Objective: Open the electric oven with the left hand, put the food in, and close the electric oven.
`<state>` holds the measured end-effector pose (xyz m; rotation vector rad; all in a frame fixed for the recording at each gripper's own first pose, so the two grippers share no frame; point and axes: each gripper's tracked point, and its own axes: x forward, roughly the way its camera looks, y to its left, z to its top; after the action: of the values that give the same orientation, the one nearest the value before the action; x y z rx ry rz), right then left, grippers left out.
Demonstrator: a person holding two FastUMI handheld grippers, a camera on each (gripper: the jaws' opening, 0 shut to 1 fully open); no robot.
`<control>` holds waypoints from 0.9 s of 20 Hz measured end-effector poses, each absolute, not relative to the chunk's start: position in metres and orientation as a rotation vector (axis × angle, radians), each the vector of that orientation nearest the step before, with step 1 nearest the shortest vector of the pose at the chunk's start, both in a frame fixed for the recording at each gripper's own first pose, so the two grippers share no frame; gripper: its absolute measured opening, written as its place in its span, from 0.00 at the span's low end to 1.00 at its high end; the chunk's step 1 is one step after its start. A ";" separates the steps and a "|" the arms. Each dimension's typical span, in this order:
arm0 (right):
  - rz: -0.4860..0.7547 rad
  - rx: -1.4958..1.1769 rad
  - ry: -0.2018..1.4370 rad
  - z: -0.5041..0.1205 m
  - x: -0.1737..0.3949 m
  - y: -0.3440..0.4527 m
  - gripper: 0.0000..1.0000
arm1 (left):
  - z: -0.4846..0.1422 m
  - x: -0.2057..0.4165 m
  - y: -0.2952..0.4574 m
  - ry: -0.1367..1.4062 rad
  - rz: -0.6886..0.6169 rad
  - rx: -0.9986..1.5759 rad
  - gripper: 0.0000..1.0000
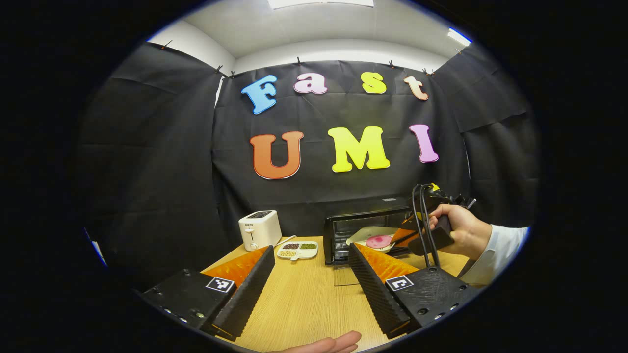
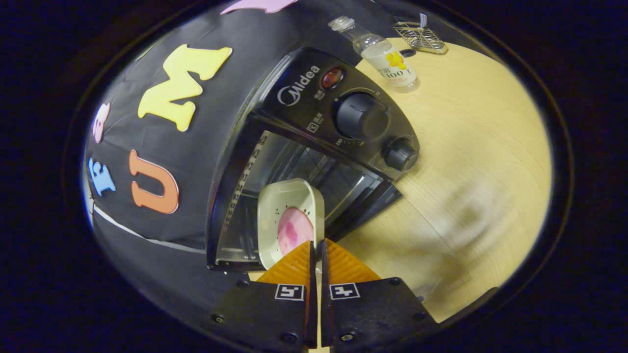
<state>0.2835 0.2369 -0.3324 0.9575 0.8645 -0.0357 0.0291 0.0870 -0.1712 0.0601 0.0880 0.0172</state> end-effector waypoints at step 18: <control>-0.039 0.784 0.527 -0.359 0.362 0.247 0.12 | -0.194 0.036 0.079 0.138 -0.017 0.048 0.96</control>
<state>0.3618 0.2474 -0.3586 0.7840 0.5272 -0.0393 0.0363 0.0790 -0.1945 0.0481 0.1379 -0.0173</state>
